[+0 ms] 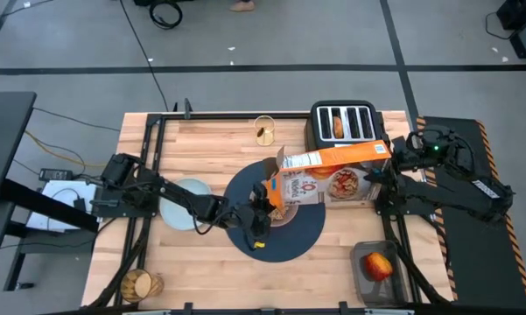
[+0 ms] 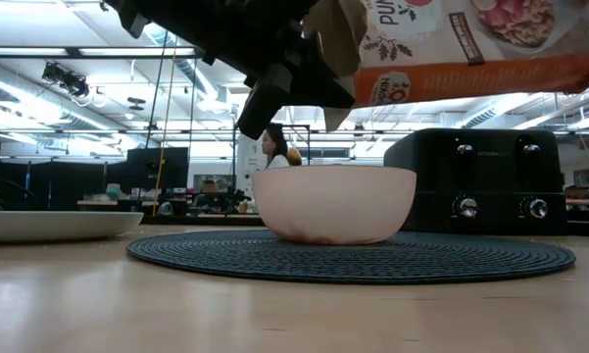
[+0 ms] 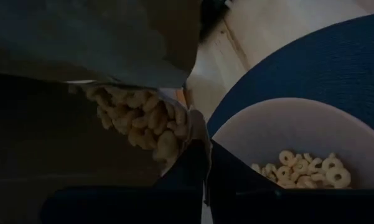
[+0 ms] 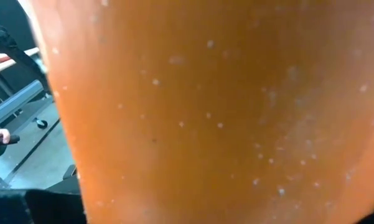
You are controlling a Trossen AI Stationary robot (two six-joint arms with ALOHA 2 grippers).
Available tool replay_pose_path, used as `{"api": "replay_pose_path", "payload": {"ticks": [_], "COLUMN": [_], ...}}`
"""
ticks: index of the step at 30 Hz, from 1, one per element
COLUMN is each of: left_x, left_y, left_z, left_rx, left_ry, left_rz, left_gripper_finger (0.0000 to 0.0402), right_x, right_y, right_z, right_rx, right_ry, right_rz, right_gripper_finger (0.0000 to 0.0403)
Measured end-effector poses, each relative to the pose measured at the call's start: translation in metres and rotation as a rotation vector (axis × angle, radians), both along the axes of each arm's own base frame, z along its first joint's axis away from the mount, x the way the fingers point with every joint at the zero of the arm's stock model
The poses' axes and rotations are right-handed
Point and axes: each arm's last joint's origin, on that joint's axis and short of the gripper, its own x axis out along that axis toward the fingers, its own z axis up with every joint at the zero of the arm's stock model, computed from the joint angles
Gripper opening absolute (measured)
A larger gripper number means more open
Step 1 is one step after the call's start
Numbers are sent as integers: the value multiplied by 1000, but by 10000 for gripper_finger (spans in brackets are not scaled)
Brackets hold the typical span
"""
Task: Arrange a breakfast setting
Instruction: Pour the cereal into the orange bowl
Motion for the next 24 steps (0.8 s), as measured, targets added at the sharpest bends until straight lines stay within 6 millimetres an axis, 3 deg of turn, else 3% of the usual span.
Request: {"api": "replay_pose_path", "payload": {"ticks": [7,13,19,24], "left_x": [0,-1,-7,-16], "left_y": [0,-4,-18,-37], "left_z": [0,0,2,7], "left_rx": [7,7,27,-29], "left_ry": [3,1,-12,-60], "left_rz": [-3,-10,11,24], "left_gripper_finger": [46,102,165,194], "right_x": [2,5,8,7], "right_y": [-1,-2,-4,-3], "right_z": [0,-1,-2,-5], "right_rx": [6,14,15,25], "right_ry": [10,28,43,73], "right_rz": [-2,-1,0,1], "right_gripper_finger": [310,310,310,310]}}
